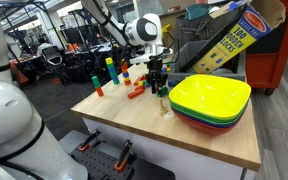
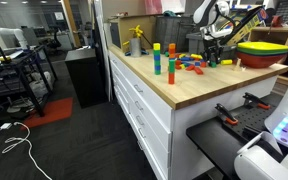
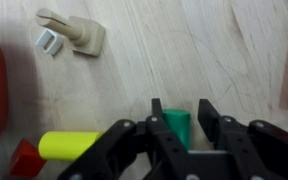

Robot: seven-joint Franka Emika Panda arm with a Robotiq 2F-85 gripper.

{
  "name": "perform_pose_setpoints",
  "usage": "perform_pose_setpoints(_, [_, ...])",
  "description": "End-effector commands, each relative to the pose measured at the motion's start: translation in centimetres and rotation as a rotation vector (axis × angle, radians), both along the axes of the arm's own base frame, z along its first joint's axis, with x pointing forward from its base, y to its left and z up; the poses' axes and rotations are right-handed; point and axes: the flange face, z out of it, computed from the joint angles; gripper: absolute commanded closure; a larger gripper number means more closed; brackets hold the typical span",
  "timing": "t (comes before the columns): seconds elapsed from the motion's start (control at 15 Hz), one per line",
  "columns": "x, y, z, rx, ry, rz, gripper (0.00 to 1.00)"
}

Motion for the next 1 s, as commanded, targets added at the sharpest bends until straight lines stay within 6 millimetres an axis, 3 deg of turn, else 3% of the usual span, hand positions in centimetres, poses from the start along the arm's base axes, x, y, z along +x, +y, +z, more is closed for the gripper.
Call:
perform_pose_setpoints(0.0, [0.5,-0.3,0.5,0.031,0.000,0.000,0.86])
perform_pose_setpoints(0.07, [0.5,-0.3,0.7,0.033,-0.004,-0.003,0.92])
perform_pose_setpoints(0.4, [-0.6,0.3,1.5,0.030,0.008,-0.013,0.92])
perform_pose_setpoints(0.6, [-2.3,1.4,3.3,0.030,0.050,0.005,0.92])
perform_pose_setpoints(0.93, [-6.1,4.1,8.2,0.020,0.197,0.086,0.92])
